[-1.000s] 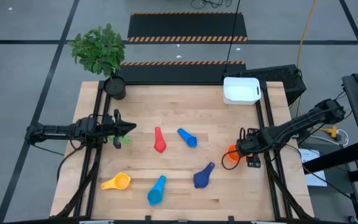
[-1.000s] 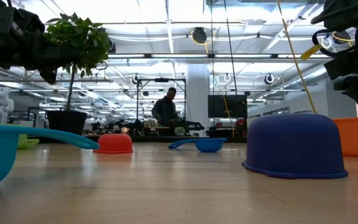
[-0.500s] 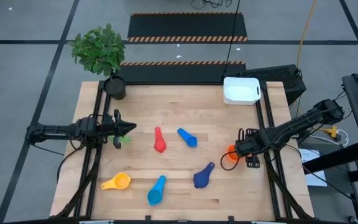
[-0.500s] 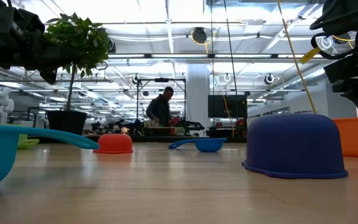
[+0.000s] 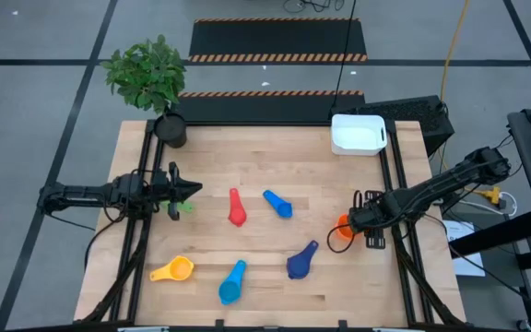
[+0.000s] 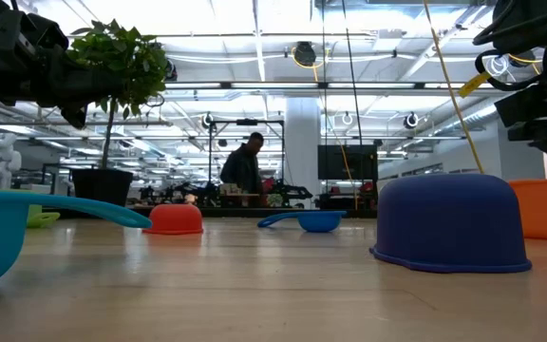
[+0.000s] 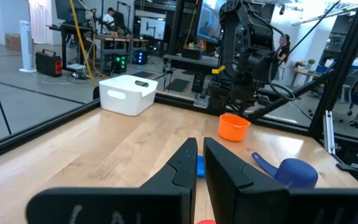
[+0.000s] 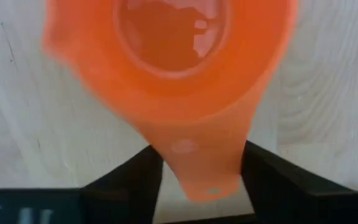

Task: Nest measuring cups in basket
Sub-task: Prepare the orange measuring cup

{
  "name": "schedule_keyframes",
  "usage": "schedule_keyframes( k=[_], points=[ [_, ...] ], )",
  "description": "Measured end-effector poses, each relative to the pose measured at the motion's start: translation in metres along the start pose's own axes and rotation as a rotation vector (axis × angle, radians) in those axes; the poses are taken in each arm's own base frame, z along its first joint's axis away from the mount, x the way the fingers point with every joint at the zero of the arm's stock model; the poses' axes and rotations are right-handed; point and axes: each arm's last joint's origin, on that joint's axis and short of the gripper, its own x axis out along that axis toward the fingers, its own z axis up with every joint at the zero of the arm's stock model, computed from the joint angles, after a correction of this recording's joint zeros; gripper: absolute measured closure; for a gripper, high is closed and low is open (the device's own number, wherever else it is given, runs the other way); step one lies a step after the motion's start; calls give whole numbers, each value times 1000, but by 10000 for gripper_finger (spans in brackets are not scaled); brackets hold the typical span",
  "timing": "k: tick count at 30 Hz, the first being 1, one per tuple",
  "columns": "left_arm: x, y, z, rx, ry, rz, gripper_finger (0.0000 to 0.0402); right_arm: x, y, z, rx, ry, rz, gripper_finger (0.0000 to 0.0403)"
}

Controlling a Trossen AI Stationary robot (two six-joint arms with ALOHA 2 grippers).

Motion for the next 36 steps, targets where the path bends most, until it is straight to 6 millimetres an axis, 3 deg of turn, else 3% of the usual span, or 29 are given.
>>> schedule_keyframes(
  k=[6, 18, 29, 36],
  points=[
    [0, 0, 0, 0, 0, 0, 369, 0, 0, 1, 0, -7, 3, 274],
    [0, 0, 0, 0, -2, 15, 369, -3, 5, 12, 13, -133, 27, 269],
    [0, 1, 1, -1, -17, 26, 369, -35, 6, 31, 7, -315, -60, 273],
    [0, 0, 5, 17, -57, 21, 369, -53, -2, 53, 4, -506, -105, 272]
  ],
)
